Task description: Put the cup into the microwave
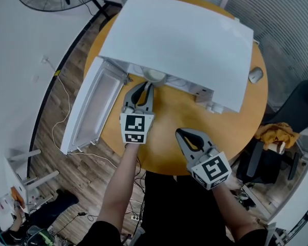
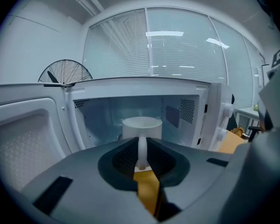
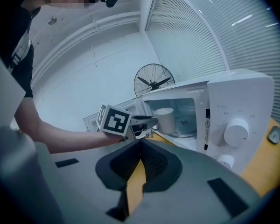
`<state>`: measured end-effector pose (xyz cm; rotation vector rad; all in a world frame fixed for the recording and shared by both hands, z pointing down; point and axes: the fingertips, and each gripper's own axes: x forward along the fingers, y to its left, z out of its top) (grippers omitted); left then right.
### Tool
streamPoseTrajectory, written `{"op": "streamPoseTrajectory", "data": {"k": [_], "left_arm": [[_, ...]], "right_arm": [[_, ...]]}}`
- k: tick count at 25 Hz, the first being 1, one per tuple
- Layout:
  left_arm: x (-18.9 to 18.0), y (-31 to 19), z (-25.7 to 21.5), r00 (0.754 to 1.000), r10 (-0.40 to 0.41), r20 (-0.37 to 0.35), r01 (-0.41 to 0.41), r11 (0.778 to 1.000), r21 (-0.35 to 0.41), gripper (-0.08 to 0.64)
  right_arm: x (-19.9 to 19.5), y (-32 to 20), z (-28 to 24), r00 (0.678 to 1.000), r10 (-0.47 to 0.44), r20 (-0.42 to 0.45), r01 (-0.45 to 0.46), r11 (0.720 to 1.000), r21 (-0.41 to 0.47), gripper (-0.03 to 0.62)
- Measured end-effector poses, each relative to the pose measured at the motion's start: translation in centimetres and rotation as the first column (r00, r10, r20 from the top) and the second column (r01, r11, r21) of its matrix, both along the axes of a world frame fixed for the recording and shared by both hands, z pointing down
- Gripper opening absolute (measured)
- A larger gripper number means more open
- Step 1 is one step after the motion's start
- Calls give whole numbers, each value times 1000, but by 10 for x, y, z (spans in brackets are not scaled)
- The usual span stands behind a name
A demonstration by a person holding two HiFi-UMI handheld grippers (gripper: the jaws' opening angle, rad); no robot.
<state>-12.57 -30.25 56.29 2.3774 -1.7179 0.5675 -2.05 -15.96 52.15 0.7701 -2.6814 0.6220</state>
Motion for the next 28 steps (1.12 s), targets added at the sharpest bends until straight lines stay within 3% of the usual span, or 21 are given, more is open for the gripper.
{"op": "streamPoseTrajectory", "data": {"k": [11, 19, 28], "left_arm": [[10, -33, 12, 1000, 25, -2, -25, 1000, 11, 43], [11, -47, 25, 999, 25, -42, -24, 1000, 21, 44], [14, -63, 28, 999, 33, -8, -33, 998, 46, 46]], "right_arm": [[-2, -5, 9, 1000, 22, -13, -22, 1000, -21, 9], [-1, -5, 13, 999, 32, -16, -32, 999, -34, 9], [1, -7, 15, 999, 31, -21, -32, 999, -33, 9]]}}
